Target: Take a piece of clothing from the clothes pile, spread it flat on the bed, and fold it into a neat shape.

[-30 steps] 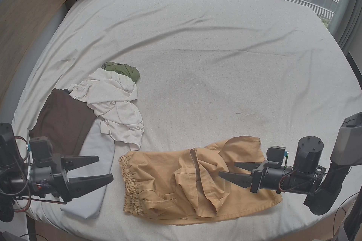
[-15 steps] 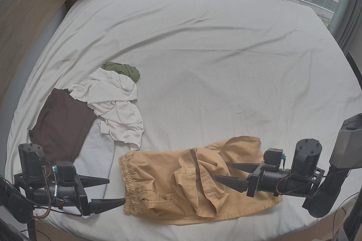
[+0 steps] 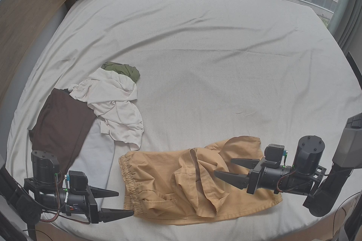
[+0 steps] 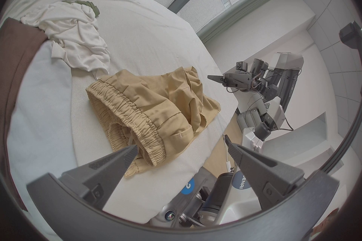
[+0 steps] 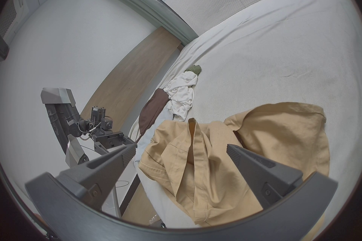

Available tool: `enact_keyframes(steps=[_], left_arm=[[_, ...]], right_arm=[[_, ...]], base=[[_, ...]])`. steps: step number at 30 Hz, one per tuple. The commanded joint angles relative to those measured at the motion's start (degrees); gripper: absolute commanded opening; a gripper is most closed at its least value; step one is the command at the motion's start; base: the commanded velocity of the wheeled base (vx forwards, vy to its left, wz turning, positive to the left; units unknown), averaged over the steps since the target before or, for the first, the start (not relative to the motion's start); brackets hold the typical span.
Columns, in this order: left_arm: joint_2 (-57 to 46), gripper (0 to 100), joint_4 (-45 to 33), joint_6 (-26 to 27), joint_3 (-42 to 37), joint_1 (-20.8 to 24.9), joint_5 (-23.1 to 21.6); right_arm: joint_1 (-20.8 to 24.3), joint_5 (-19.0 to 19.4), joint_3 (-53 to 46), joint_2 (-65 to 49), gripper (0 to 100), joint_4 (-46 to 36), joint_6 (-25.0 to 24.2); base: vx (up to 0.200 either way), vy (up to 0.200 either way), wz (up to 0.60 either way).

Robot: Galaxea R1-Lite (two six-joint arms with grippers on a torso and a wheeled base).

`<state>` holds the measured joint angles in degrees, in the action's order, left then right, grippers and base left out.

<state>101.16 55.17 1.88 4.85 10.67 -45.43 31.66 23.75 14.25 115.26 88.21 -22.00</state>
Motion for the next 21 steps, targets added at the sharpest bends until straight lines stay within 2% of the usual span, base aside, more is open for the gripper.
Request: enact_keyframes(steps=[1, 16, 21], left_arm=[[7.5, 100, 5.7, -0.2, -0.1, 0.7, 0.1], [22.5, 100, 26.9, -2.0, -3.9, 1.5, 0.3], [26.9, 100, 33.4, -4.5, -4.9, 2.3, 0.5]], right_arm=[[-0.1, 0.1, 0.3, 0.2, 100, 0.0, -0.1], [-0.2, 0.2, 0.7, 0.2, 100, 0.0, -0.1], [-0.2, 0.2, 0.8, 0.2, 100, 0.0, -0.1]], base=[[0.000, 0.000, 0.00], [0.000, 0.000, 0.00], [0.000, 0.000, 0.00]])
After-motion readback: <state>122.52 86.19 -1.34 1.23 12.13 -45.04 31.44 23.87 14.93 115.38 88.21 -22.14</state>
